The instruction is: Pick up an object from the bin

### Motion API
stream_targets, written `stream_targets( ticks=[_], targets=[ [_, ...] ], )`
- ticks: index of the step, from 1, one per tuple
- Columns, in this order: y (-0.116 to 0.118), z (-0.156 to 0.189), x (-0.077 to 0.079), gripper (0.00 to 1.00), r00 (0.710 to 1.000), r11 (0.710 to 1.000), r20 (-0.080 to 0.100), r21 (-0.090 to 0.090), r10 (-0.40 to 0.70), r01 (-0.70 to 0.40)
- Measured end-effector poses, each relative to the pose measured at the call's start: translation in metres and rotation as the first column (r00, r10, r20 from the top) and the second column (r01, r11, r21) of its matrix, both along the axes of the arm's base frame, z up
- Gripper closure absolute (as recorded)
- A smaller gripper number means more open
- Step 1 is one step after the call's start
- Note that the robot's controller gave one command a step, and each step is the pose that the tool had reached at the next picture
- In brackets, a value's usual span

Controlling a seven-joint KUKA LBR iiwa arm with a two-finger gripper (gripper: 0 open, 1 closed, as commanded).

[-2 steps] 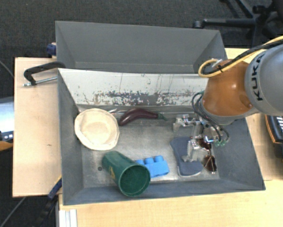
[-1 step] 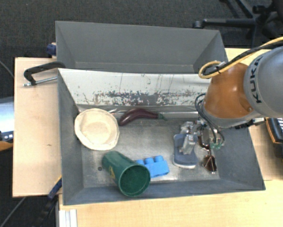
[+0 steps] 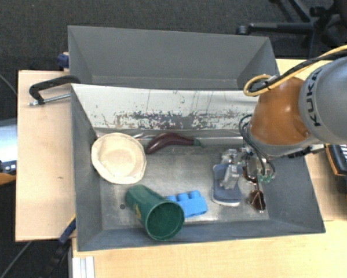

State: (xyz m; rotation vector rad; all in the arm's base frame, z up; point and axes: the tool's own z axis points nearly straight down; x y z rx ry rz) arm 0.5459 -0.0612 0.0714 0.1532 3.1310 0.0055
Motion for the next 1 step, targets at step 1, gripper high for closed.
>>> stream_targets(
  ticks=[1],
  targets=[
    [0.0001,0.0024,-0.0008,1.00,1.000,1.000,-0.002,0.000,0.000,0.000]
  ],
)
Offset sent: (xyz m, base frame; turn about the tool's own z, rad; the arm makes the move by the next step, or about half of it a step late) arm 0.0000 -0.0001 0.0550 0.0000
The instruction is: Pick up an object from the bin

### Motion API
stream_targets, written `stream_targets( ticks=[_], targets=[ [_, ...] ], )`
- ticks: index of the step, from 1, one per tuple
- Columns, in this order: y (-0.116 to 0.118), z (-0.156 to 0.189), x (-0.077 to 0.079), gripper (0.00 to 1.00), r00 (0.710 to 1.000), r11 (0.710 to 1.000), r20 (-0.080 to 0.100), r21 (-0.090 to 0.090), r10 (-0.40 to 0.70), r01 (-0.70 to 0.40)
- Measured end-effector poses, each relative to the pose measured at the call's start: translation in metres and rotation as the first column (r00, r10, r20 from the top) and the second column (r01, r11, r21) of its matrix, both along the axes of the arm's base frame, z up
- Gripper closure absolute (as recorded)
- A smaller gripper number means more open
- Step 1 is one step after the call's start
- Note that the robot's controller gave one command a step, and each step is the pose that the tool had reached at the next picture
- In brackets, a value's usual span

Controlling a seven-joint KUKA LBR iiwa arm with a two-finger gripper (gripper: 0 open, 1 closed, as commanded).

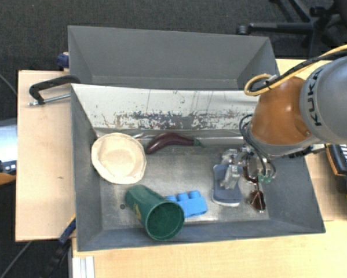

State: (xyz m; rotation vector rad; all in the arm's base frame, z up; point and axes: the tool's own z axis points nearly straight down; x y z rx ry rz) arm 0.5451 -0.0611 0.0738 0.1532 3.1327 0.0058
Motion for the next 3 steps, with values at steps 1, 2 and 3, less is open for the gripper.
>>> stream_targets(
  ticks=[1,2,3],
  targets=[
    [0.000,0.017,-0.001,1.00,1.000,1.000,-0.002,0.001,0.000,0.000],
    [0.000,0.035,0.000,1.00,1.000,1.000,0.002,0.001,0.000,0.000],
    [0.000,0.056,0.000,1.00,1.000,1.000,0.001,0.001,0.000,0.000]
  ],
)
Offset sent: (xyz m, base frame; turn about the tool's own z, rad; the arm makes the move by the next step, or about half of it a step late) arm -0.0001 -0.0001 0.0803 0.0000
